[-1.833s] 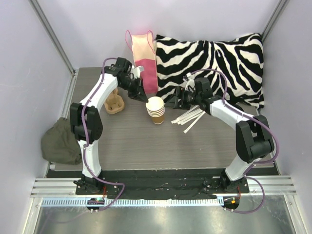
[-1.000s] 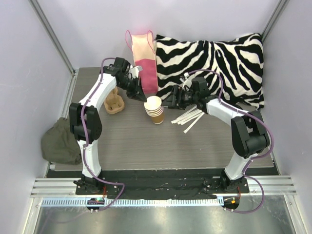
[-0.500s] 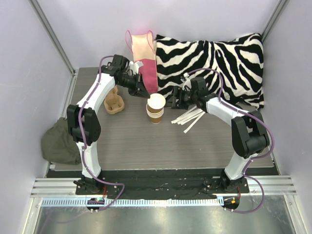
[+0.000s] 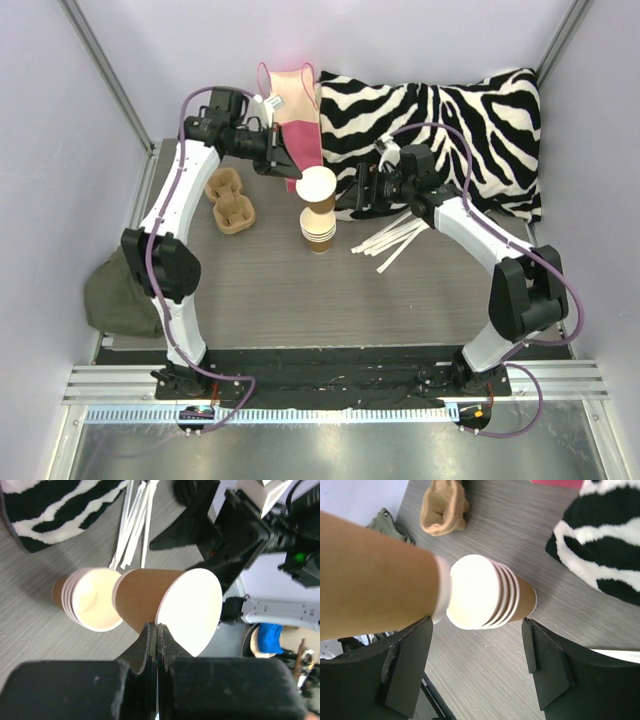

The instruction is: Pack the takeout coffee

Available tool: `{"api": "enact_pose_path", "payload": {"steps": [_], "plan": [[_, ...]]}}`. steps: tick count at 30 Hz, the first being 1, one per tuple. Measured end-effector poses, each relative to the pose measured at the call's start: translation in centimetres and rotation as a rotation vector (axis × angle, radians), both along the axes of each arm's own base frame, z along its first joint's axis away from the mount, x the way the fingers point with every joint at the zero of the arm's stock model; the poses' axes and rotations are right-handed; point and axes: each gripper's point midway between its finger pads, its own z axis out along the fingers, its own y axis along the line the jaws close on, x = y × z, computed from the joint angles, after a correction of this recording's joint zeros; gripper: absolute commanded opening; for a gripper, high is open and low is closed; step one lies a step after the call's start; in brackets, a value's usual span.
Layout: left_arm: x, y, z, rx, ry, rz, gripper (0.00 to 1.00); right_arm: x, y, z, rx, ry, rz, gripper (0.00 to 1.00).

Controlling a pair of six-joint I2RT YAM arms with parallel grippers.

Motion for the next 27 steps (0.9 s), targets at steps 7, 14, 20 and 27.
{"api": "enact_pose_path", "payload": {"steps": [7, 14, 20, 27], "plan": [[-7.3, 2.4, 1.5, 0.050, -0.083, -0.097, 0.00, -1.7, -0.3, 2.7, -0.016, -0.076, 0.062, 0.79], [-13.6, 4.2, -2.2, 0.076, -0.006, -0.129, 0.00, -5.9, -0.5, -1.9, 0.038, 0.042, 0.064, 0.73], [-13.9, 5.2, -4.5, 0.066, 0.032, -0.082, 0.00, -7.1, 1.7, -7.4, 0.017, 0.168, 0.101, 0.68], [-12.0, 5.9, -5.1, 0.031, 0.022, -0.010, 0.00, -6.9, 5.7, -10.1, 0.003, 0.191, 0.148, 0.68]]}}
